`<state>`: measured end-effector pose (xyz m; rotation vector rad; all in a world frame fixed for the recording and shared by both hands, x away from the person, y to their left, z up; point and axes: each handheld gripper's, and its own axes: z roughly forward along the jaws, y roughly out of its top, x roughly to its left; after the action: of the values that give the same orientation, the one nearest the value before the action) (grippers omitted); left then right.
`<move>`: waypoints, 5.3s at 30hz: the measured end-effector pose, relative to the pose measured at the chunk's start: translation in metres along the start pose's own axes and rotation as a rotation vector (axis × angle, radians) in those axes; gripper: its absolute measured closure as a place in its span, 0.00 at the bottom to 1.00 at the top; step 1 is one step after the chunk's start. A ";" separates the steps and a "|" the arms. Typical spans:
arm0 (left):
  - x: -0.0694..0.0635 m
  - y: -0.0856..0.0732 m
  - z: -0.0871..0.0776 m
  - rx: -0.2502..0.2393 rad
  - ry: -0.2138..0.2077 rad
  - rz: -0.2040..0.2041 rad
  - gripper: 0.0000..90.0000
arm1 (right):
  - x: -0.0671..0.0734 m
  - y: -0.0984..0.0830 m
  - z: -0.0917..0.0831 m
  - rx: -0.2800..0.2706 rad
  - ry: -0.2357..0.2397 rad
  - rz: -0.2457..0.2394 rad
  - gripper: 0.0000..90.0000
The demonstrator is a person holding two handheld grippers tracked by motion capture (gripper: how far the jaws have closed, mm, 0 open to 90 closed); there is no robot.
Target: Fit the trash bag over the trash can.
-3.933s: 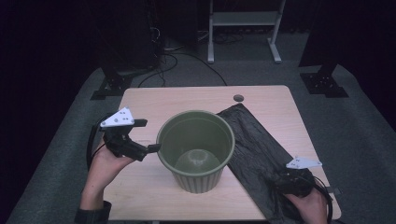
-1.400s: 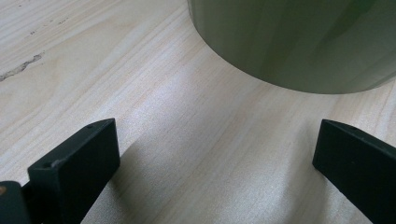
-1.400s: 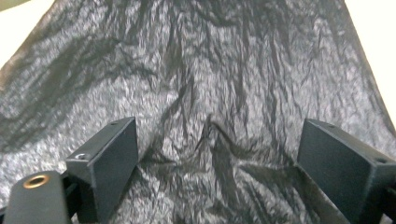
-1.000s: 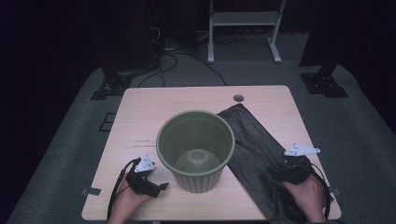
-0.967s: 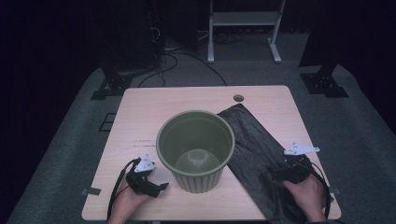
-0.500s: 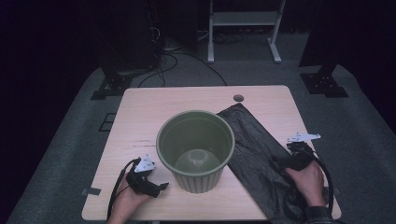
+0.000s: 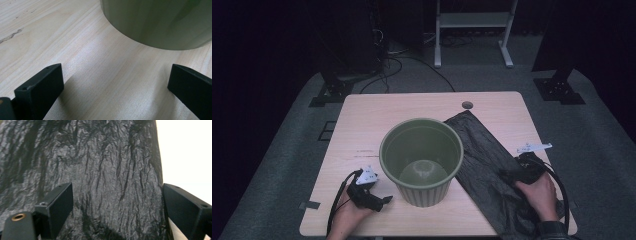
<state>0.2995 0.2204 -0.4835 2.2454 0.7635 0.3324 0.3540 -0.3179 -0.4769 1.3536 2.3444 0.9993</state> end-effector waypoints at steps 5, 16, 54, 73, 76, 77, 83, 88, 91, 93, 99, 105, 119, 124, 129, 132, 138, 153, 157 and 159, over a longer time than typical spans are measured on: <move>0.000 0.000 0.000 0.000 0.000 0.000 0.00 | 0.010 0.003 0.003 0.004 0.024 -0.011 0.11; 0.000 0.000 0.000 0.000 0.000 0.000 0.00 | 0.038 0.013 0.015 0.020 0.086 -0.049 0.11; 0.000 0.000 0.000 0.000 0.000 0.000 0.00 | 0.098 0.040 0.046 0.005 0.220 -0.103 0.11; 0.000 0.000 0.000 0.000 0.000 0.000 0.00 | 0.129 0.044 0.061 0.023 0.130 -0.226 0.13; 0.000 0.000 0.000 0.000 0.000 0.000 0.00 | 0.133 0.043 0.061 0.030 0.099 -0.253 0.15; 0.000 0.000 0.000 0.000 0.000 0.000 0.00 | 0.134 0.043 0.061 0.031 0.093 -0.257 0.17; 0.000 0.000 0.000 0.000 0.000 0.000 0.00 | 0.135 0.043 0.057 0.010 0.106 -0.262 0.45; 0.000 0.000 0.000 0.000 0.000 0.000 0.00 | 0.135 0.042 0.054 0.002 0.124 -0.266 0.74; 0.000 0.000 0.000 0.000 0.000 0.000 0.00 | 0.135 0.042 0.054 0.002 0.143 -0.271 0.86; 0.000 0.000 0.000 0.000 0.000 0.000 0.00 | 0.135 0.041 0.054 0.003 0.161 -0.275 0.93; 0.000 0.000 0.000 0.000 0.000 0.000 0.00 | 0.136 0.040 0.054 0.008 0.195 -0.283 0.98; 0.000 0.000 0.000 0.000 0.000 0.000 0.00 | 0.134 0.040 0.050 0.003 0.221 -0.287 0.99; 0.000 0.000 0.000 0.000 0.000 0.000 0.00 | 0.126 0.047 0.008 -0.103 0.369 -0.283 0.99; 0.000 0.000 0.000 0.000 0.000 0.000 0.00 | 0.126 0.054 -0.010 -0.141 0.398 -0.310 0.99; 0.000 0.000 0.000 0.000 0.000 0.000 0.00 | 0.124 0.063 -0.029 -0.181 0.483 -0.308 0.99; 0.000 0.000 0.000 0.000 0.000 0.000 0.00 | 0.124 0.067 -0.041 -0.200 0.516 -0.318 0.99; 0.000 0.000 0.000 -0.001 0.000 -0.002 0.00 | 0.125 0.075 -0.060 -0.230 0.542 -0.349 0.99; 0.000 0.000 0.000 0.002 0.000 0.002 0.00 | 0.136 0.101 -0.104 -0.279 0.619 -0.431 0.99; 0.000 0.000 0.000 0.002 0.000 0.002 0.00 | 0.143 0.111 -0.108 -0.282 0.627 -0.457 0.99; 0.000 0.000 0.000 0.002 0.000 0.003 0.00 | 0.148 0.117 -0.111 -0.288 0.634 -0.470 0.99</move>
<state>0.2995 0.2206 -0.4834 2.2486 0.7612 0.3329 0.2944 -0.2036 -0.3004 0.3655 2.5977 1.6845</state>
